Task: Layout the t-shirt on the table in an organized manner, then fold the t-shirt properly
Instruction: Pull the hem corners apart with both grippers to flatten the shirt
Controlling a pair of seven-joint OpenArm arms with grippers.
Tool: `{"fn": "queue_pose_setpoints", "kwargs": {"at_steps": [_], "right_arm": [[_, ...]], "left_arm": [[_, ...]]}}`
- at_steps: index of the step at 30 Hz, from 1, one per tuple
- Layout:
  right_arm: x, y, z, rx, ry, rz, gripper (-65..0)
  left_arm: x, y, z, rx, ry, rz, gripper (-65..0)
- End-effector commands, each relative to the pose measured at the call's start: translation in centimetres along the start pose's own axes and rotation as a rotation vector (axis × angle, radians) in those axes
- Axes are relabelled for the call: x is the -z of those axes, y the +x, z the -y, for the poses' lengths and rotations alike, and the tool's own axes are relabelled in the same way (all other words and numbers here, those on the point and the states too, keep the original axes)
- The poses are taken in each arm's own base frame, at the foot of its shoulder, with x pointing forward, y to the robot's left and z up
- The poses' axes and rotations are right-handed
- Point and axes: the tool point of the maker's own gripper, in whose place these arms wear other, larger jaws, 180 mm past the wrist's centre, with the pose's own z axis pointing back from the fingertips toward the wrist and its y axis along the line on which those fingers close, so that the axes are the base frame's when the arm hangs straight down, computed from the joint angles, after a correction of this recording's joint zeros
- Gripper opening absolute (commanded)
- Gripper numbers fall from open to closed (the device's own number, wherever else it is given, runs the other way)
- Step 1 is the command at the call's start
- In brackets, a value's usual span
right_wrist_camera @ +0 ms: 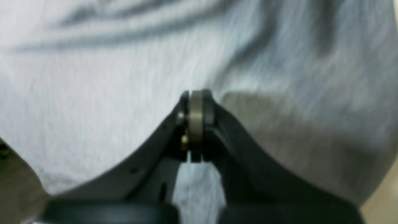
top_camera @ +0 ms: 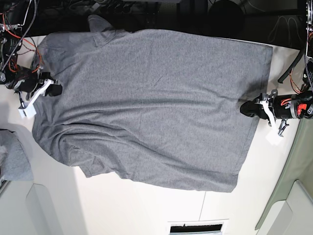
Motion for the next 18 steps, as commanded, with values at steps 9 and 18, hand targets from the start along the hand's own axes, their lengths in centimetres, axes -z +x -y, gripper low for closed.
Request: {"fn": "queue_pose_setpoints", "kwargs": {"at_steps": [9, 18], "right_arm": [[-7.1, -2.0, 3.8, 0.019, -0.123, 0.108, -65.0], [-6.8, -5.2, 3.6, 0.071, -0.083, 0.062, -65.0]], "left_arm": [[-5.9, -3.2, -2.6, -0.099, 0.059, 0.06, -55.7], [-5.6, -7.3, -2.2, -0.179, 0.05, 0.035, -51.0]]}}
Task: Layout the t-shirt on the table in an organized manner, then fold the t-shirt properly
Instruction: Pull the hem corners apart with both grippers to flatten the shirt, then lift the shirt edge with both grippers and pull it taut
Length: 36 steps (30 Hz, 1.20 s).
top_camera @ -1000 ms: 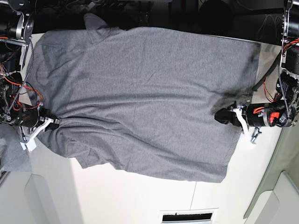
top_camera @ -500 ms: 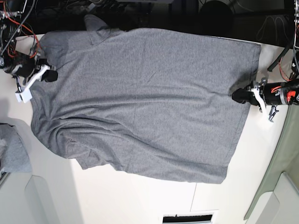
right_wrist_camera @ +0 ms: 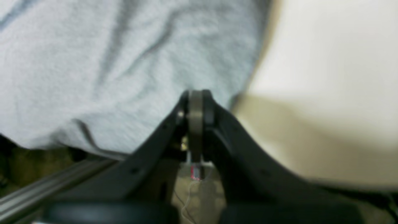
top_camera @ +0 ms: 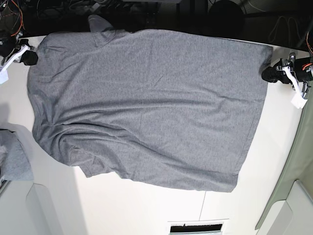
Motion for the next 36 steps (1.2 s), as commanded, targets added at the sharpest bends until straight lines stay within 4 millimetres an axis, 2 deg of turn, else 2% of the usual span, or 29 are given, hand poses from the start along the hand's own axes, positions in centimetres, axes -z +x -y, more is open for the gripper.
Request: {"fn": "queue_pose_setpoints", "kwargs": {"at_steps": [1, 6, 9, 11, 13, 17, 21, 23, 30, 33, 36], "right_arm": [[0.0, 0.3, 0.2, -0.022, -0.001, 0.006, -65.0], [2.7, -2.5, 0.7, -0.052, -0.029, -0.054, -65.0], [4.1, -3.1, 1.6, -0.052, -0.052, -0.093, -65.0], [4.8, -2.8, 2.5, -0.034, -0.068, -0.106, -65.0], [5.3, -2.0, 3.4, -0.007, -0.077, -0.106, -65.0], [6.1, 1.2, 4.4, 0.022, -0.084, -0.074, -65.0], [6.6, 5.2, 4.2, 0.02, -0.075, -0.013, -65.0], [6.7, 6.6, 4.1, 0.015, -0.072, 0.007, -65.0], [6.7, 8.8, 3.8, 0.003, -0.073, 0.042, -65.0], [6.2, 9.7, 3.6, 0.009, -0.056, 0.073, -65.0], [5.0, 10.6, 3.9, 0.013, -0.049, 0.106, -65.0]], "left_arm": [[-0.2, 0.9, 0.1, 0.025, 0.001, 0.019, -51.0], [2.6, -1.1, 1.2, 0.024, -0.001, -0.007, -51.0], [3.6, -0.3, 0.9, 0.065, 0.047, 0.061, -51.0], [4.1, 0.0, 0.8, 0.09, 0.07, 0.092, -51.0], [4.7, -0.1, 0.9, 0.105, 0.079, 0.091, -51.0], [5.6, 0.5, 1.5, 0.123, 0.081, 0.103, -51.0], [6.4, 2.1, 1.2, 0.122, 0.092, 0.131, -51.0], [6.7, 2.9, 0.8, 0.1, 0.093, 0.139, -51.0], [6.9, 3.0, 0.2, 0.05, 0.084, 0.116, -51.0], [6.2, 3.5, 1.2, 0.008, 0.019, 0.117, -51.0], [4.6, 4.5, 2.4, 0.007, -0.046, 0.127, -49.3]]}}
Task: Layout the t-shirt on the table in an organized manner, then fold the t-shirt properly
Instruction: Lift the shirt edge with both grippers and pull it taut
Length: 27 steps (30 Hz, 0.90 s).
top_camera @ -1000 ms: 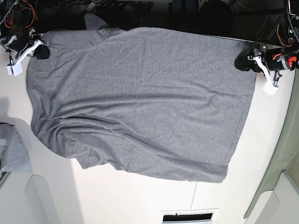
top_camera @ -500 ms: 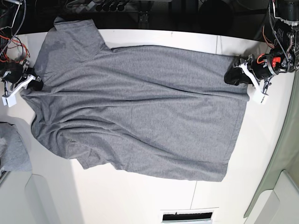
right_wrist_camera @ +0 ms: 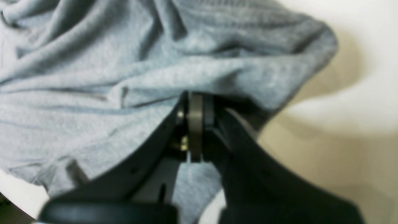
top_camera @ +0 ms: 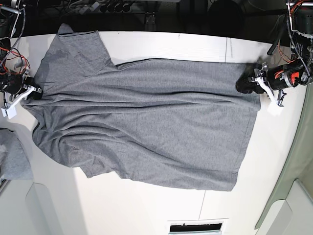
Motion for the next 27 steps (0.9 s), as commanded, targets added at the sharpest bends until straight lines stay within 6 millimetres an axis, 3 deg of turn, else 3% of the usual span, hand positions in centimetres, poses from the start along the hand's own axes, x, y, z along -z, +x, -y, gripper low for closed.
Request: {"fn": "queue_pose_setpoints", "kwargs": {"at_steps": [1, 5, 8, 11, 14, 19, 22, 27], "right_arm": [[-1.8, 2.6, 0.9, -0.019, -0.013, 0.073, -65.0], [-4.7, 2.6, 2.0, -0.038, -0.046, 0.101, -65.0], [-6.7, 2.3, 2.4, -0.032, -0.057, 0.119, -65.0], [-7.8, -0.1, 3.7, -0.013, -0.09, 0.082, -65.0], [-8.2, -3.9, 4.6, 0.012, -0.111, 0.01, -65.0], [-8.9, -8.7, 4.9, 0.054, -0.103, -0.07, -44.4], [-9.3, -10.5, 4.7, 0.059, -0.082, -0.097, -43.2], [-8.9, -10.3, 4.0, 0.076, -0.051, -0.076, -43.2]], "left_arm": [[-1.7, 2.4, 0.3, 0.042, -0.013, 0.057, -48.2], [-4.6, 3.0, 0.7, 0.12, -0.009, 0.056, -47.9], [-5.8, 2.9, 1.0, 0.156, -0.009, 0.039, -42.9], [-6.1, 1.4, 1.1, 0.146, -0.017, -0.004, -34.4], [-6.1, -0.3, 0.8, 0.127, -0.011, -0.036, -32.2], [-6.4, -1.7, 0.2, 0.113, 0.007, -0.06, -31.8], [-7.0, -1.5, -0.6, 0.102, 0.033, -0.043, -31.8], [-7.4, -1.1, -1.7, 0.081, 0.066, -0.004, -31.8]]}}
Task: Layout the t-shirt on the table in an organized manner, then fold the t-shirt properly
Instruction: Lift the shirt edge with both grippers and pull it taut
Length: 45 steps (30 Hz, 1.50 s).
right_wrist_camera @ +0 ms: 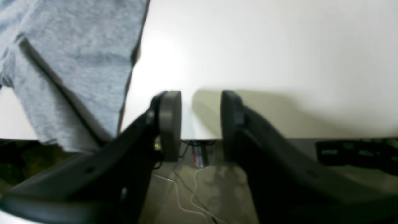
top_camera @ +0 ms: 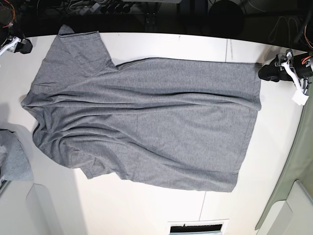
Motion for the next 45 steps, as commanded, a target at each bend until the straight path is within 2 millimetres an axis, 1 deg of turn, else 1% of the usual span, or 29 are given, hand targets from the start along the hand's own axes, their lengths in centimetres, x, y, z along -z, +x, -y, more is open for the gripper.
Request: {"fn": "queue_pose_setpoints", "kwargs": {"at_steps": [1, 3, 6, 9, 11, 14, 17, 22, 24, 29, 30, 31, 32, 33, 35, 36, 37, 41, 45], "right_arm": [[-0.6, 1.2, 0.0, -0.018, 0.008, 0.032, -43.2], [-0.3, 1.1, -0.4, -0.025, 0.019, 0.026, -43.2], [0.3, 0.7, -1.1, -0.041, 0.035, 0.005, -43.2], [0.9, 0.0, -1.8, -0.057, 0.052, -0.023, -43.2], [1.1, -0.2, -2.1, -0.064, 0.059, -0.034, -43.2], [1.4, -0.5, -2.6, -0.055, 0.072, -0.029, -43.2], [2.2, -0.8, -4.0, -0.037, 0.103, -0.018, -43.2], [3.7, -1.9, -6.5, 0.008, 0.163, -0.009, -43.2], [4.1, -2.2, -7.2, 0.019, 0.178, -0.007, -43.2], [4.3, -2.5, -7.7, 0.028, 0.188, -0.008, -43.4], [4.3, -2.5, -7.7, 0.028, 0.188, -0.008, -43.8], [4.3, -2.5, -7.7, 0.028, 0.188, -0.008, -45.6], [4.3, -2.5, -7.7, 0.028, 0.188, -0.008, -49.0], [4.3, -2.5, -7.7, 0.028, 0.188, -0.008, -53.6], [4.3, -2.4, -7.7, 0.029, 0.189, -0.006, -64.6], [4.3, -2.4, -7.7, 0.03, 0.191, -0.004, -65.0], [4.3, -2.3, -7.7, 0.031, 0.191, -0.002, -65.0], [4.3, -2.2, -7.8, 0.03, 0.193, 0.003, -65.0], [3.8, -1.7, -8.3, -0.006, 0.196, 0.001, -65.0]], "left_arm": [[-0.5, 1.1, -0.2, 0.02, 0.007, 0.03, -31.8], [-0.2, 0.8, -0.2, 0.016, 0.01, 0.031, -31.8], [0.5, 0.5, 0.4, 0.0, -0.01, 0.038, -31.8], [0.9, 0.7, 0.7, -0.007, -0.019, 0.061, -31.8], [0.9, 1.0, 0.5, 0.003, -0.005, 0.076, -31.8], [1.0, 0.5, -0.3, 0.033, 0.037, 0.051, -31.8], [1.1, -0.1, -0.7, 0.051, 0.063, 0.023, -31.8], [1.9, -0.5, -0.4, 0.054, 0.067, 0.032, -31.8], [2.4, -0.6, -0.2, 0.06, 0.073, 0.039, -31.8], [3.4, -1.2, 0.1, 0.069, 0.084, 0.038, -31.9], [3.5, -1.3, 0.1, 0.072, 0.086, 0.042, -31.9], [3.6, -1.3, 0.2, 0.072, 0.087, 0.04, -32.5], [3.7, -1.3, 0.2, 0.072, 0.086, 0.041, -34.5], [3.7, -1.3, 0.3, 0.071, 0.085, 0.043, -39.0], [3.7, -1.0, 0.3, 0.072, 0.085, 0.062, -53.5], [3.7, -0.8, 0.3, 0.073, 0.086, 0.07, -61.6], [3.7, -0.7, 0.2, 0.076, 0.088, 0.08, -65.0], [3.3, 0.4, 0.3, 0.074, 0.08, 0.126, -65.0], [1.8, 2.3, 1.0, 0.061, 0.028, 0.158, -65.0]]}}
